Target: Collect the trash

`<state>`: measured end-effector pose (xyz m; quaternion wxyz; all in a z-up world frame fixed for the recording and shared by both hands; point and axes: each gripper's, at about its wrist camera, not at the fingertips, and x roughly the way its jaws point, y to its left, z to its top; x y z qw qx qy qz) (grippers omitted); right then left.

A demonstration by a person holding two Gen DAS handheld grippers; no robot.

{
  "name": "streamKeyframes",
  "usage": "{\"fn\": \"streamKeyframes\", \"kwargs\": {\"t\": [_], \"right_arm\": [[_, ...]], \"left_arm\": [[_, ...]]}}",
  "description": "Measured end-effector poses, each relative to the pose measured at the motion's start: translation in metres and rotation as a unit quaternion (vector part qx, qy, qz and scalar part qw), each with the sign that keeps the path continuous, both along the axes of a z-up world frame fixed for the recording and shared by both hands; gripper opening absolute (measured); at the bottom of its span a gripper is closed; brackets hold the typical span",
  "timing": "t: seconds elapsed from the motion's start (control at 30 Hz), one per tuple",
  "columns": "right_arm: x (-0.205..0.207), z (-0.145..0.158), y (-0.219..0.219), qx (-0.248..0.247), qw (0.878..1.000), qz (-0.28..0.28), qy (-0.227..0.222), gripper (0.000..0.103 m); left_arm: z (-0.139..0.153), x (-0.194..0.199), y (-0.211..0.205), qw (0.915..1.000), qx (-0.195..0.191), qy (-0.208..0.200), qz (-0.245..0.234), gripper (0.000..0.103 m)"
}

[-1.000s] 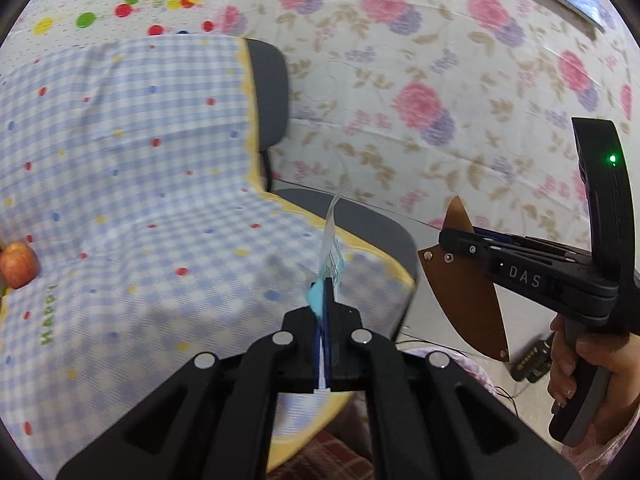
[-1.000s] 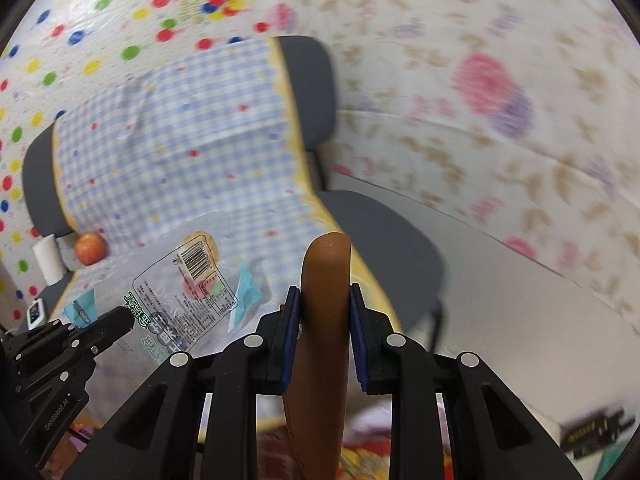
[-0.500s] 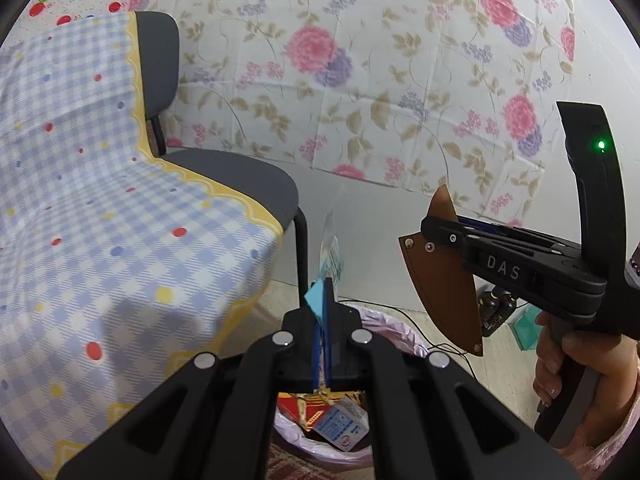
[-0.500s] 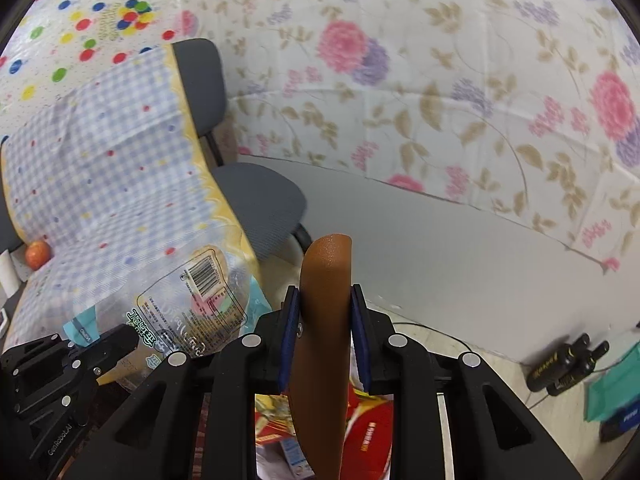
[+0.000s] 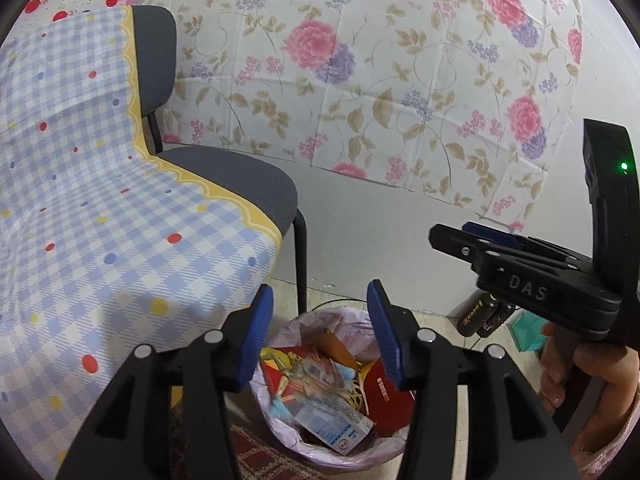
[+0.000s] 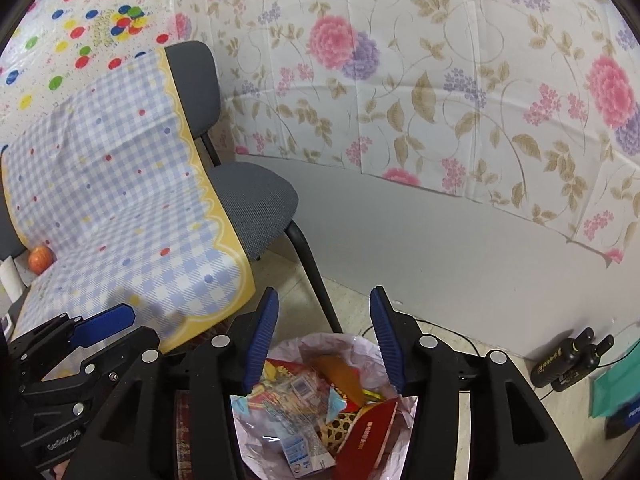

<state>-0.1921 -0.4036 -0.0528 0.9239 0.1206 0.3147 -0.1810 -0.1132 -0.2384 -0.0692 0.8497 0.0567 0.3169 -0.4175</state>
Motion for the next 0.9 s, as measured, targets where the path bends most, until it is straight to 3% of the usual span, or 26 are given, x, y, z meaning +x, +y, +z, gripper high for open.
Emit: {"fn": "streamKeyframes", "kwargs": {"t": [0.27, 0.43, 0.57, 0.9], "right_arm": [[-0.002, 0.025, 0.025, -0.004, 0.999, 0.034, -0.008, 0.064], [0.006, 0.048, 0.052, 0.002, 0.997, 0.076, -0.015, 0.087], [0.022, 0.066, 0.080, -0.009, 0.993, 0.113, -0.013, 0.091], [0.053, 0.095, 0.141, -0.016, 0.979, 0.200, -0.020, 0.095]], "left_arm": [[0.024, 0.013, 0.035, 0.9986, -0.009, -0.012, 0.051, 0.064], [0.049, 0.016, 0.065, 0.9933, 0.023, -0.039, 0.106, 0.082], [0.066, 0.022, 0.098, 0.9824, 0.054, -0.045, 0.173, 0.095], [0.096, 0.021, 0.180, 0.9500, 0.087, -0.047, 0.296, 0.096]]}}
